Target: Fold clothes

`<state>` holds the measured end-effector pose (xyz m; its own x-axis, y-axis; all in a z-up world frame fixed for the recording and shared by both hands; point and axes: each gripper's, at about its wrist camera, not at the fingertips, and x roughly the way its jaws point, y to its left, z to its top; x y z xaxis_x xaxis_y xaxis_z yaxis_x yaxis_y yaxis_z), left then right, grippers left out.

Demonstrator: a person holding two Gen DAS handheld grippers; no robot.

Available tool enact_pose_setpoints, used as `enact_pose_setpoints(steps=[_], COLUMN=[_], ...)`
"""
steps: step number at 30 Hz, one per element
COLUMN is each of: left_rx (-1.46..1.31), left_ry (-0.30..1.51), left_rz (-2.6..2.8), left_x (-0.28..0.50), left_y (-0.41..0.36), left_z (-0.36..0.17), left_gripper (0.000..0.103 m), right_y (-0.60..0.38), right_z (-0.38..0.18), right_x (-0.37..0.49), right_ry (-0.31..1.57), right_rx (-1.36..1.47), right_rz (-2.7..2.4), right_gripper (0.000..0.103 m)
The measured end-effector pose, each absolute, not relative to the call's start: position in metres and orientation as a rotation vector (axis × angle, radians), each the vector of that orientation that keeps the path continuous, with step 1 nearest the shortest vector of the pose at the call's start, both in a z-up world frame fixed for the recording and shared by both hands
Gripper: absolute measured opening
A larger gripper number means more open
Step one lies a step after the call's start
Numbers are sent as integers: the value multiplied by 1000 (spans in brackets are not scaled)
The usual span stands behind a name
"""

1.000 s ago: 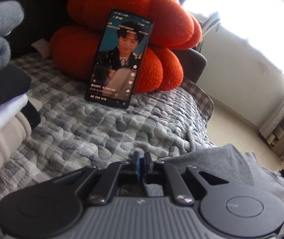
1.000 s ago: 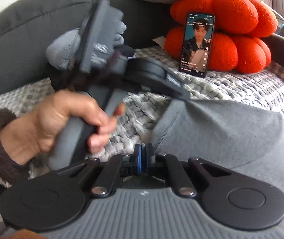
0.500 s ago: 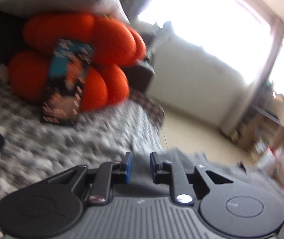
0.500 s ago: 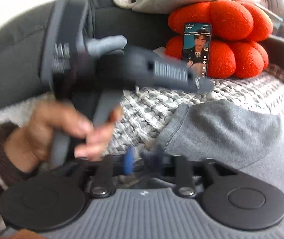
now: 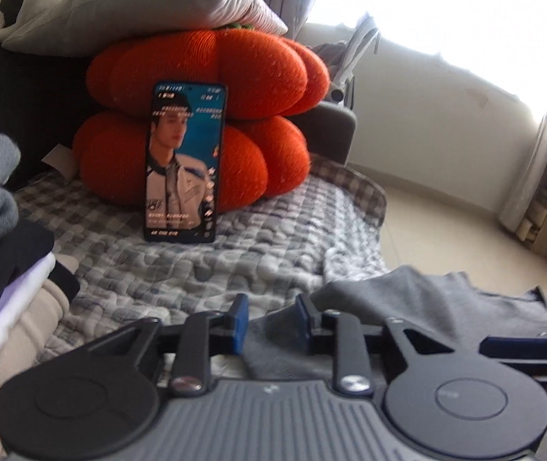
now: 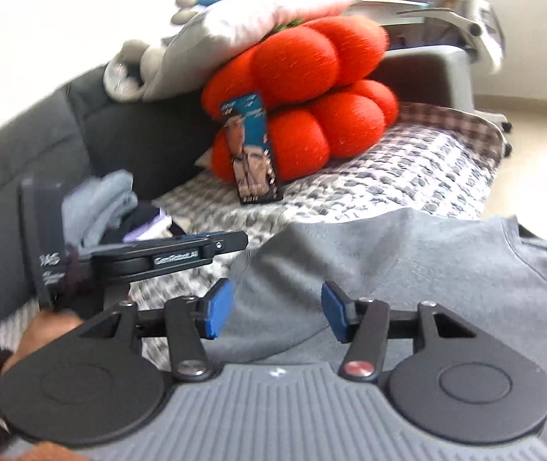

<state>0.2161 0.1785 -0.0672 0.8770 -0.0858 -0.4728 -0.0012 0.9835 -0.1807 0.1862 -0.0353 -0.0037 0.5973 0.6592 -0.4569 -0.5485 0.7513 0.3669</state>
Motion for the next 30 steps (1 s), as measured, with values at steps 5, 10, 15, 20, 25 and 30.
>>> enact_pose_setpoints(steps=[5,10,15,20,25,30], left_rx=[-180,-174,-253,-260,-222,-140], left_ry=[514,565,627,663,704,749], left_rz=[-95,-107,-122,-135,-157,-207], left_x=[196,174,157,130,102,77], left_y=[158,138,131,121,106,87], left_z=[-55,-50,-41,-31,-23,-20], left_gripper=[39,44,44,47,48,58], right_y=[-52,-75,-99,-124,-142,-159], right_z=[5,16,23,28,30,34], right_x=[178,156,119,85,58,33], right_ry=[631,631,633,652,685,710], right_rx=[186,169,140,140,150,132], right_rz=[642,557,456,380,299,235], right_gripper=[59,62,62,62,63,64])
